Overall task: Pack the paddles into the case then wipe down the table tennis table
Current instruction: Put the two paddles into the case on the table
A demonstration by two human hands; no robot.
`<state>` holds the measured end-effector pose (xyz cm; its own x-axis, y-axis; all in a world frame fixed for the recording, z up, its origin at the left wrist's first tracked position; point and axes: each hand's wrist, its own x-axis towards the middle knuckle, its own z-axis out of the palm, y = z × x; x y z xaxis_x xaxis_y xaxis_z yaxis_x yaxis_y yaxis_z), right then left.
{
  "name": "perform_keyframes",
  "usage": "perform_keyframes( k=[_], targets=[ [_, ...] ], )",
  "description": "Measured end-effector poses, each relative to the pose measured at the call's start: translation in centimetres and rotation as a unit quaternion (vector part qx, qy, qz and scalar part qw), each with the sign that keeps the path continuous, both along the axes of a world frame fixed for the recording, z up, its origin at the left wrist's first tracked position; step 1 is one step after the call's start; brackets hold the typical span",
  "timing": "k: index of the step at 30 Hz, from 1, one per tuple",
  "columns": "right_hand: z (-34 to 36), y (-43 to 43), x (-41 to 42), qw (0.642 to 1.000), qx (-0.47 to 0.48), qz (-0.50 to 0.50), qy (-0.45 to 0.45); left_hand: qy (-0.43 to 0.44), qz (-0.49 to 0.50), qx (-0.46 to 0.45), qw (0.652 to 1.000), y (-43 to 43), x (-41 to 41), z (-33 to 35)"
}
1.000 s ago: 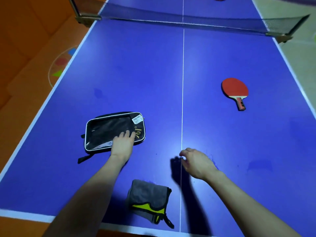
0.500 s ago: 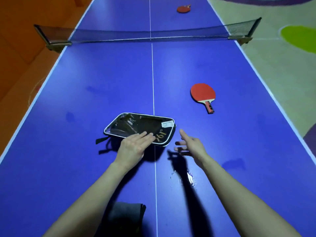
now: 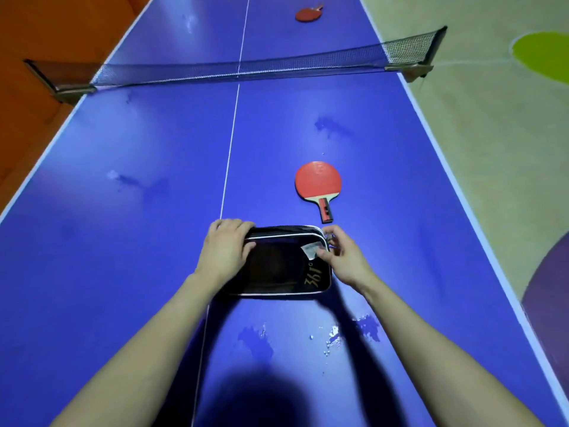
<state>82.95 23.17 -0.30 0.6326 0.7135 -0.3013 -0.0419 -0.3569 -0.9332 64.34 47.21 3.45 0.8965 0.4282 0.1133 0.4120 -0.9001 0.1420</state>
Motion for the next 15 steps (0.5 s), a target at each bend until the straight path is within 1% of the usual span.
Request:
perform_keyframes(
  k=[2, 3, 5, 6, 7, 8, 10, 11, 13, 15],
  targets=[
    [-0.3, -0.5, 1.8, 0.999, 0.01, 0.008, 0.034, 0.021, 0.004, -0.005, 1.0, -0.5, 1.5, 0.2],
    [-0.5, -0.6, 2.8, 0.998, 0.011, 0.005, 0.065, 0.021, 0.014, -0.011, 1.0, -0.8, 2.0, 0.4],
    [-1.2, -0.3, 4.6, 0.994, -0.011, -0.023, 0.111, 0.016, 0.033, -0.01, 0.999, -1.4, 2.6, 0.7],
    [-1.6, 0.4, 5.5, 0.993, -0.032, -0.046, 0.102, 0.011, 0.037, -0.002, 0.999, -1.5, 2.7, 0.7],
    [-2.4, 1.3, 6.6, 0.993, -0.067, -0.072, 0.057, 0.008, 0.039, 0.008, 0.999, -1.7, 2.8, 0.7],
    [-3.4, 2.4, 7.8, 0.99, -0.113, -0.088, -0.016, 0.007, 0.038, 0.02, 0.999, -1.7, 2.8, 0.7],
    [-5.3, 4.8, 9.9, 0.965, -0.198, -0.081, -0.15, 0.01, 0.037, 0.033, 0.999, -1.8, 2.7, 0.7],
    [-6.3, 6.1, 10.8, 0.952, -0.234, -0.064, -0.187, 0.012, 0.041, 0.033, 0.999, -1.9, 2.5, 0.7],
    [-7.7, 8.3, 12.4, 0.928, -0.299, -0.033, -0.22, 0.022, 0.049, 0.024, 0.998, -2.1, 2.0, 0.6],
    [-8.4, 9.9, 13.4, 0.91, -0.339, 0.008, -0.241, 0.032, 0.049, 0.002, 0.998, -2.4, 1.6, 0.8]
  ],
)
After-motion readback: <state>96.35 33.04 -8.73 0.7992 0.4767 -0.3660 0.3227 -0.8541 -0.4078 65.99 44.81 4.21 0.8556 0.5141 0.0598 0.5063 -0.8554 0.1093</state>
